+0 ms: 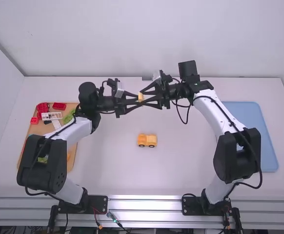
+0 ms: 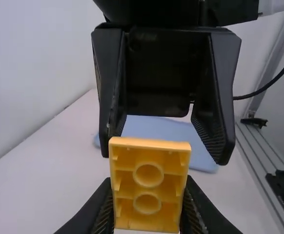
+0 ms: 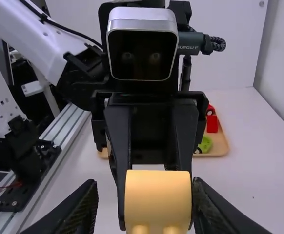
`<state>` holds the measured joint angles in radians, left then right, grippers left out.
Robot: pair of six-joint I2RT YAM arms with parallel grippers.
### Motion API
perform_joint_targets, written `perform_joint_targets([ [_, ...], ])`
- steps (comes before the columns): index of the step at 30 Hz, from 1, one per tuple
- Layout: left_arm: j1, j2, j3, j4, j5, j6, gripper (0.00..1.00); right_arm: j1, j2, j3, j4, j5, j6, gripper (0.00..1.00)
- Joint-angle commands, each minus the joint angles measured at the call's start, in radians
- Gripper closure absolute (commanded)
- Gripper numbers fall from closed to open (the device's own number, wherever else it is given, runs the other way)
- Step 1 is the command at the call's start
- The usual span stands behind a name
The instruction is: Assemble lego blocks to make yellow taxi
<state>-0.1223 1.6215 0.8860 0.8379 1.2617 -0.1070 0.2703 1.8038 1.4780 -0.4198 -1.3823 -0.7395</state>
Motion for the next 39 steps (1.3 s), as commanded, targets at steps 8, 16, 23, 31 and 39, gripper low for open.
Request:
perform_joint_targets([
  [8, 0.003, 0.007, 0.033, 0.016, 0.004, -0.009, 0.94, 0.001, 0.008, 0.030, 0.032, -0.008, 0.037, 0.53],
  [16, 0.004, 0.007, 0.033, 0.011, 0.004, -0.009, 0.93, 0.035, 0.008, 0.030, 0.058, 0.038, 0.066, 0.66],
  [23, 0.005, 0.007, 0.032, 0.009, 0.005, -0.009, 0.93, 0.042, 0.008, 0.030, 0.076, 0.044, 0.086, 0.75],
  [31, 0.005, 0.007, 0.031, 0.003, 0.004, -0.009, 0.01, 0.037, 0.008, 0.030, 0.075, 0.068, 0.103, 0.83],
  [39, 0.034, 0.007, 0.030, -0.306, -0.108, 0.154, 0.01, 0.054, 0.008, 0.030, -0.015, 0.711, 0.362, 0.86],
])
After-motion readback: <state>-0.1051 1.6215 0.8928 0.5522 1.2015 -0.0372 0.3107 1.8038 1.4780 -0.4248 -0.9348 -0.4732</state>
